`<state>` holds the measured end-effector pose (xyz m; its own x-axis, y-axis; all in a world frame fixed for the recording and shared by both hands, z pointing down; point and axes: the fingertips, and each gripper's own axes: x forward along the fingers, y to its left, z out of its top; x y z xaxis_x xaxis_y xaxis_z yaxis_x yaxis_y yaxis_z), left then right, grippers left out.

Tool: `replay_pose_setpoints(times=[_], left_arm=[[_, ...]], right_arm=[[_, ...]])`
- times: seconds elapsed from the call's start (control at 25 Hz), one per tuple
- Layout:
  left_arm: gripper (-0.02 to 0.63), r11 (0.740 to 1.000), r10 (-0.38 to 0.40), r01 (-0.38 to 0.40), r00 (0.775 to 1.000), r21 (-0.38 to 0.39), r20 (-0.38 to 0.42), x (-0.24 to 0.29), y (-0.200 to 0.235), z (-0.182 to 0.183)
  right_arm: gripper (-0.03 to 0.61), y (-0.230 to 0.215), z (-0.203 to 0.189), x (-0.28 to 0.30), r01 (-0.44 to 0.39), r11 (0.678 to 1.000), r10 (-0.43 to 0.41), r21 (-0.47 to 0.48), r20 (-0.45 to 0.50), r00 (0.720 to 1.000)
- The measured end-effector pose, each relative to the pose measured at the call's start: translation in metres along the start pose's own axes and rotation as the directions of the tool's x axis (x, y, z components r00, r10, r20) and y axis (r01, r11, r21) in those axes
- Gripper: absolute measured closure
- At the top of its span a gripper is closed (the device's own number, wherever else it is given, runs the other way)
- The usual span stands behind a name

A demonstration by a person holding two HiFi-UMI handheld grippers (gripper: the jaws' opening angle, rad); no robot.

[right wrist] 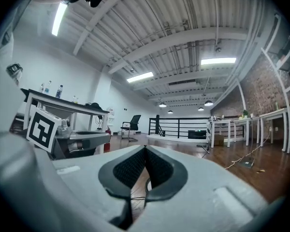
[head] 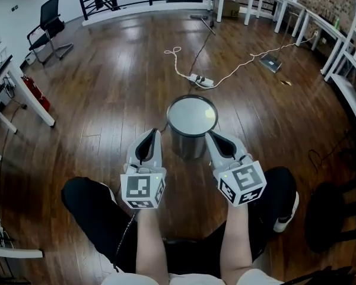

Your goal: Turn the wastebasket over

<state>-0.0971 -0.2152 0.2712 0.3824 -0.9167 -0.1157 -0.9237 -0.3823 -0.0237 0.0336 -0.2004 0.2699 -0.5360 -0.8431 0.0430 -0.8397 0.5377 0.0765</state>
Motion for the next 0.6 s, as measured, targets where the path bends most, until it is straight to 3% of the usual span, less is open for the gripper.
replay_pose_setpoints(times=[0.4,0.6], left_arm=[[0.598,1.0,-0.029,0.028,0.999,0.007,0.028,0.068,0.033,0.004],[0.598,1.0,-0.006,0.006,1.0,-0.012,-0.009,0.076,0.041,-0.019]], right_arm=[[0.586,-0.042,0.023,0.057,0.044,0.998,-0.043,-0.051,0.028,0.999],[0.586,-0.042,-0.018,0.079,0.019,0.999,-0.021,-0.035,-0.065,0.998]])
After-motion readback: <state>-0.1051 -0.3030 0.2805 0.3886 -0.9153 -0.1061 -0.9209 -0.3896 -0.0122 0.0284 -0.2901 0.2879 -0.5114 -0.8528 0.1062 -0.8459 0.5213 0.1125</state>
